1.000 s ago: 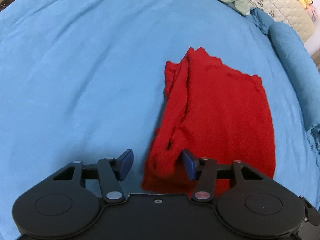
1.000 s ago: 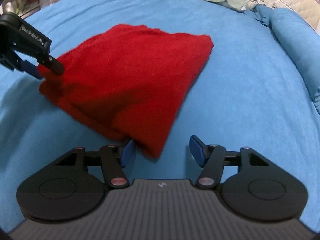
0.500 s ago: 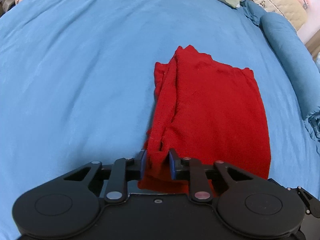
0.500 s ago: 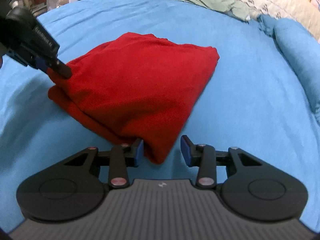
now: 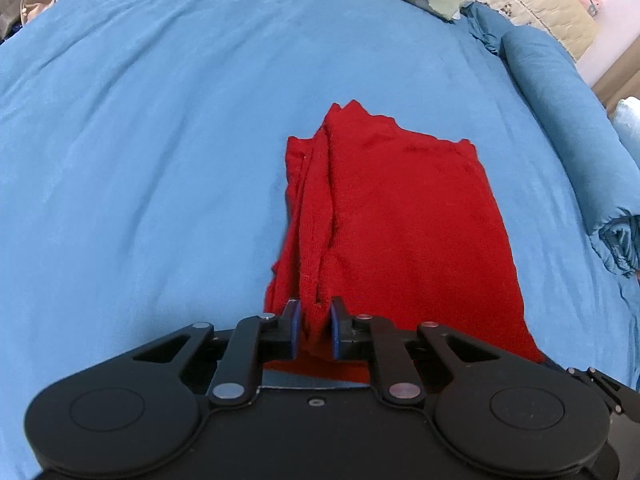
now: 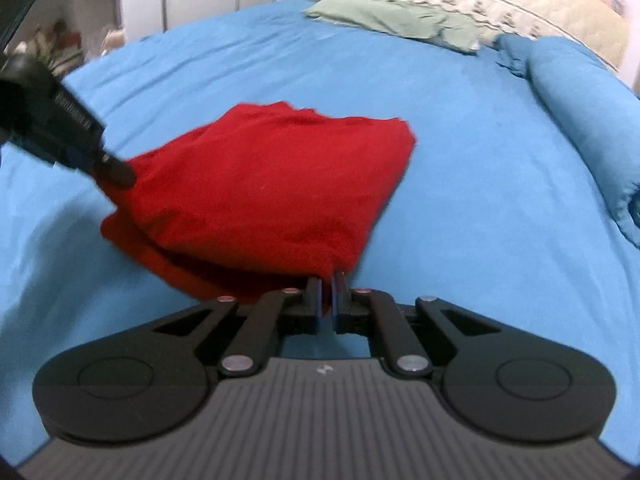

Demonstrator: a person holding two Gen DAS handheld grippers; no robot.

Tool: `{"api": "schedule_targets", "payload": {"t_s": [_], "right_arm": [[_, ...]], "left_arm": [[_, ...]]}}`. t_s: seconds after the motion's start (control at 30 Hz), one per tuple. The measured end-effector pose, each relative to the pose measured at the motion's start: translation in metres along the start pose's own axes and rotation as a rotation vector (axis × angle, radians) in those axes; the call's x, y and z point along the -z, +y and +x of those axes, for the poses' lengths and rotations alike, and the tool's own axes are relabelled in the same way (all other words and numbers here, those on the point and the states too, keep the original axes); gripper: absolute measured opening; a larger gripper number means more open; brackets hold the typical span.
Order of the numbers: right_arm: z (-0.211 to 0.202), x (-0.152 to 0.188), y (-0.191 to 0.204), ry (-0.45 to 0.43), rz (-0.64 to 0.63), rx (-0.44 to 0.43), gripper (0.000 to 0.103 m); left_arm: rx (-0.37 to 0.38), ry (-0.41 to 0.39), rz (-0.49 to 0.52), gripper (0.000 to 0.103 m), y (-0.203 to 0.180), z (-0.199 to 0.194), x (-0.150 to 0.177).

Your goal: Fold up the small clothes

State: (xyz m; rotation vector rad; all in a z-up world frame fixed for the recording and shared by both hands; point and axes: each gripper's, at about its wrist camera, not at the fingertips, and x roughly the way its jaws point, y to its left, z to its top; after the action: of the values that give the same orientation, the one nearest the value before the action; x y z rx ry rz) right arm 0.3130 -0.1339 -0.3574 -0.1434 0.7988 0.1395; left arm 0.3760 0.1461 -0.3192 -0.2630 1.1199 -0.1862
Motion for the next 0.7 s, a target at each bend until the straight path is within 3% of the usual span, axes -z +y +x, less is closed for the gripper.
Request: {"api": "schedule_targets", "payload": {"t_s": [0.1, 0.33, 0.57, 0.6, 0.67, 0.7], "right_arm": [[0.009, 0.009, -0.012, 0.041, 0.066, 0.002, 0.019], [0.037, 0.024, -0.015, 0.112, 0.064, -0.012, 0.019], [0.024, 0.014, -0.026, 0.114, 0.071, -0.067, 0.024], [0.016, 0.009, -0.028, 0.106, 0.067, -0.068, 0.028], [0.003, -0.001, -0.031, 0.089, 0.064, -0.061, 0.056], [-0.006, -0.008, -0.035, 0.067, 0.069, -0.056, 0.065]], "left_arm": [[-0.014, 0.015, 0.004, 0.015, -0.003, 0.004, 0.012], [-0.095, 0.045, 0.060, 0.015, 0.000, 0.042, 0.027], [-0.143, 0.037, 0.139, 0.016, -0.014, 0.032, 0.024], [-0.148, 0.030, 0.153, 0.017, -0.018, 0.027, 0.023], [-0.167, 0.009, 0.191, 0.019, -0.028, 0.013, 0.019], [-0.169, -0.005, 0.210, 0.022, -0.033, 0.006, 0.016]]}}
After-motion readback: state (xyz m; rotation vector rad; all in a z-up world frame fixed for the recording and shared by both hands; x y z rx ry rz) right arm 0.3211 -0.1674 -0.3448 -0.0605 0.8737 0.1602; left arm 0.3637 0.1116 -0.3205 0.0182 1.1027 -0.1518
